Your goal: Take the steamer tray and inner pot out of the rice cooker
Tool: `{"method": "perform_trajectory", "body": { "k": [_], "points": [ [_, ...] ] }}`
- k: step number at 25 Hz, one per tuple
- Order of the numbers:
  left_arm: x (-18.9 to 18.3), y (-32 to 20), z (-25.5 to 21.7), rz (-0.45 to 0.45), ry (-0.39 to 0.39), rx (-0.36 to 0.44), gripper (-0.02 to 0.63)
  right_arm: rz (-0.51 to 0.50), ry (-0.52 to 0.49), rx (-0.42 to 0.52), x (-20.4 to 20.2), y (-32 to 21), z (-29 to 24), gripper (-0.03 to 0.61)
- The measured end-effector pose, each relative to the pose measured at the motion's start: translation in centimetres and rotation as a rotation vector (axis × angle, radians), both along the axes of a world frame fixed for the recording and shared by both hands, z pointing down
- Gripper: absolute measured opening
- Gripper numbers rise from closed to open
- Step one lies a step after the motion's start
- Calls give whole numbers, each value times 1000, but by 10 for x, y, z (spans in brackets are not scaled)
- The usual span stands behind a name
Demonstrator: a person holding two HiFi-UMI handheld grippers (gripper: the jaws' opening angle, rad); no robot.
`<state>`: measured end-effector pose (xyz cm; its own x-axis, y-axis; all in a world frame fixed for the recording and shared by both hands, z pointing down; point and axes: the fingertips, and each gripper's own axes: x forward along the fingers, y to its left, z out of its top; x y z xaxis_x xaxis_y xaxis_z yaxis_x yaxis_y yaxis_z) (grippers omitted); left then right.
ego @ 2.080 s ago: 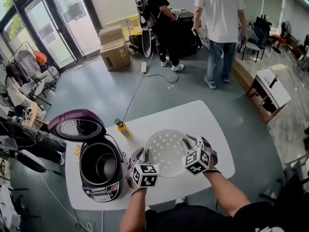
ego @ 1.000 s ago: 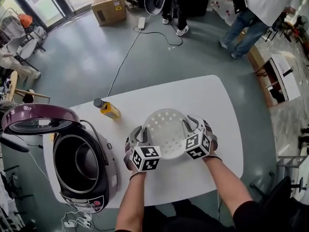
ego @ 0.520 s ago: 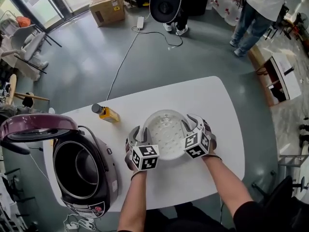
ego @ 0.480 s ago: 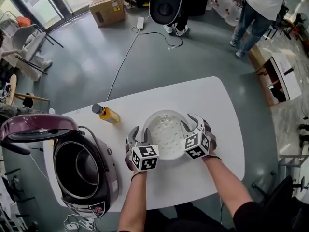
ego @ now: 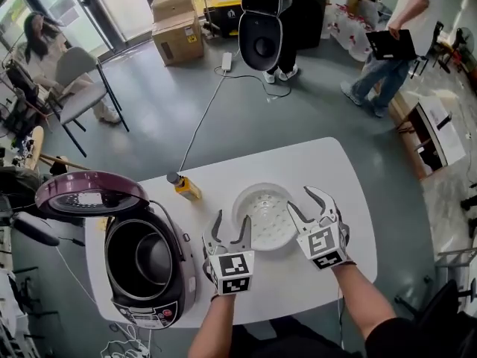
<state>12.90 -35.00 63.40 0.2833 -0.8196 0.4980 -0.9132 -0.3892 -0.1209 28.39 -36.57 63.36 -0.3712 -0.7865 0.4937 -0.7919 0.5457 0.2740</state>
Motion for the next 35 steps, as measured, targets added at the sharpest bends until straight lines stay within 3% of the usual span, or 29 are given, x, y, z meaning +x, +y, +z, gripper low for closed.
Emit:
{"method": "perform_trajectory", "body": {
  "k": [6,9,15,27,35],
  "points": [
    [-2,54,-88,16,109,59,425,-9,-123,105,-24,43,-91,309],
    [-25,78,-126,-4,118,101,436,-26,-185,145,-46,66,-128,348],
    [-94,99,-185,-88,134,133,443,-117,-298,132,-96,87,-176,356],
    [-251,145,-192,-251,211,84,434,-306,-457,-46,-236,124,-180,356],
    [-331,156,-175,-270,265,16,434,-348,-501,-130,-305,128,-171,356]
  ]
}}
